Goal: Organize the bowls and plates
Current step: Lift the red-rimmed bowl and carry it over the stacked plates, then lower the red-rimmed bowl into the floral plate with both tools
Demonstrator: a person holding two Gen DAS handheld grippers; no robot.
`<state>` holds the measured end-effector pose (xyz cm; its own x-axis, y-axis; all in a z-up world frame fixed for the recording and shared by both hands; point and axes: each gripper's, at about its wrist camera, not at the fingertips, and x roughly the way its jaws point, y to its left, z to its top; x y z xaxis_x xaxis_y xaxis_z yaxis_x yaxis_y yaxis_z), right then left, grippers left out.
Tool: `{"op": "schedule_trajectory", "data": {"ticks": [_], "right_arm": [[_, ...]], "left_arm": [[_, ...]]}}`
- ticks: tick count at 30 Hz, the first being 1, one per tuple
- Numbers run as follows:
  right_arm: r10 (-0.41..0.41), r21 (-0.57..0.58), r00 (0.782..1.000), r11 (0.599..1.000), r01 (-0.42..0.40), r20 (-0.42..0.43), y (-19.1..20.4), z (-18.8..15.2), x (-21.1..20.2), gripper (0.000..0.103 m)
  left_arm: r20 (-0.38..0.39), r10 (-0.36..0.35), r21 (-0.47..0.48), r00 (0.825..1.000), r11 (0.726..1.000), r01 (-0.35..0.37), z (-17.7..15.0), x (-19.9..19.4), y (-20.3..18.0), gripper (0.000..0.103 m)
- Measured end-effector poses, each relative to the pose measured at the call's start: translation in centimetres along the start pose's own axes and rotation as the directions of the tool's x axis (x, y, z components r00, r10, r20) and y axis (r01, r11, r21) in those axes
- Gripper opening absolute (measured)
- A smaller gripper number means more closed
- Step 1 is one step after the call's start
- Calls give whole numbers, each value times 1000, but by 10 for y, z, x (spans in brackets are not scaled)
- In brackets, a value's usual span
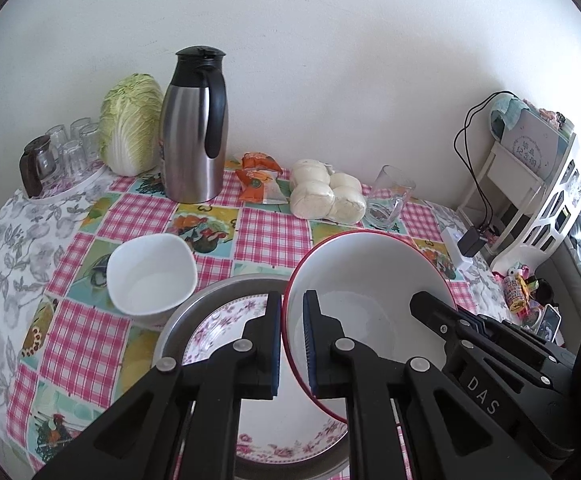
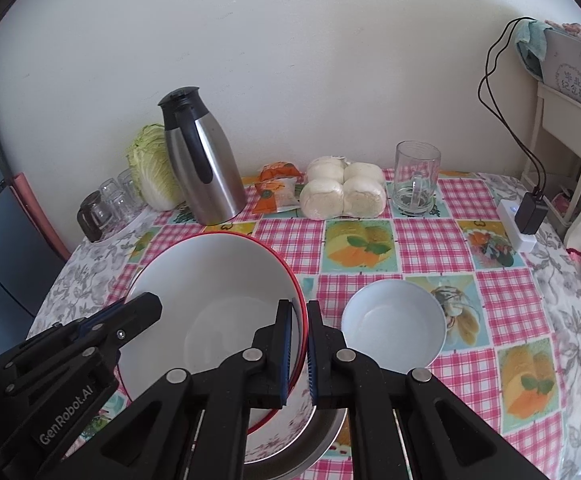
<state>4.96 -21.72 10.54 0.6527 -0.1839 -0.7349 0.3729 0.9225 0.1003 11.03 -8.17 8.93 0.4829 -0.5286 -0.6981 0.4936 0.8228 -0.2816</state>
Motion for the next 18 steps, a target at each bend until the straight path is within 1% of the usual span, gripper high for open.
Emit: {"op": "schedule_trajectory", "data": {"ticks": [5,10,14,18], "right_arm": [[12,-18,1000,1000,-12,-15,15,-11,5,8],[12,-20,1000,1000,-12,-22,25,-20,13,8],[23,7,999,1000,-23,-33,29,-28,25,8],[49,62,997,997,-45,-56,28,-37,43,8]], "left_arm": [[-11,5,-21,1000,1000,-6,-6,-2,17,10],[-39,-16,-54,999,998,14,-10,5,34,10],[-53,9,-53,999,999,-12,-12,11,42,10],[-72,41,-35,997,998,-44,-13,21,47,10]]}}
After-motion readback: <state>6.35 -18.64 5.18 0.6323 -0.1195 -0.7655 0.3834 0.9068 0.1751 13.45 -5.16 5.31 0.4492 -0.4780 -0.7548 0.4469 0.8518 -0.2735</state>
